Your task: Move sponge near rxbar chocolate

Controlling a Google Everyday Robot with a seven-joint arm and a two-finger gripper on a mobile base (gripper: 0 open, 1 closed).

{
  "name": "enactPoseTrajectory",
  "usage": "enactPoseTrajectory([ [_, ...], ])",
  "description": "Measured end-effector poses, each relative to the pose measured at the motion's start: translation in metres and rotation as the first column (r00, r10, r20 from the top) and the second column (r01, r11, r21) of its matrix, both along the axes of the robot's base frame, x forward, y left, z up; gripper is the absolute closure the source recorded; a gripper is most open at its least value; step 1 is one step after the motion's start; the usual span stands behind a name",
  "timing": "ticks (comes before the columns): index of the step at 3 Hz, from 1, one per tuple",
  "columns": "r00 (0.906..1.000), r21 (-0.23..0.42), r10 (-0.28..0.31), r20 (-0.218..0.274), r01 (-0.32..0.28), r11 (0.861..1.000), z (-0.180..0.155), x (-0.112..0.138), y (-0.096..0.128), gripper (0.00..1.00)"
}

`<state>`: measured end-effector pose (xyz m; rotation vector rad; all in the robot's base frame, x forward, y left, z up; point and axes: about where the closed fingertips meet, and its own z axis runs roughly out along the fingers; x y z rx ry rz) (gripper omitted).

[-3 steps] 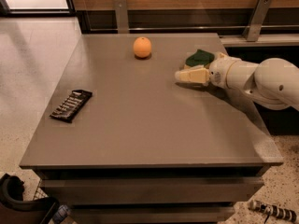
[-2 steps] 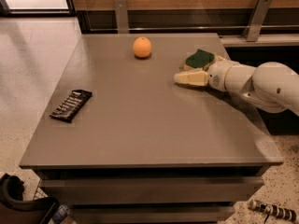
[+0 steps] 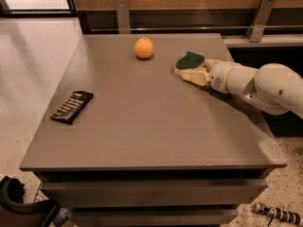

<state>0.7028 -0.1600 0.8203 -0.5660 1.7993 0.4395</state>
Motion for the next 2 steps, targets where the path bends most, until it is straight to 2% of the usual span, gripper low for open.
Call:
enactPoseTrajectory([
  [2, 1.0000, 0.001, 0.006, -0.001, -0.006, 1.000, -0.0006, 0.0004, 0.0041, 0.82],
])
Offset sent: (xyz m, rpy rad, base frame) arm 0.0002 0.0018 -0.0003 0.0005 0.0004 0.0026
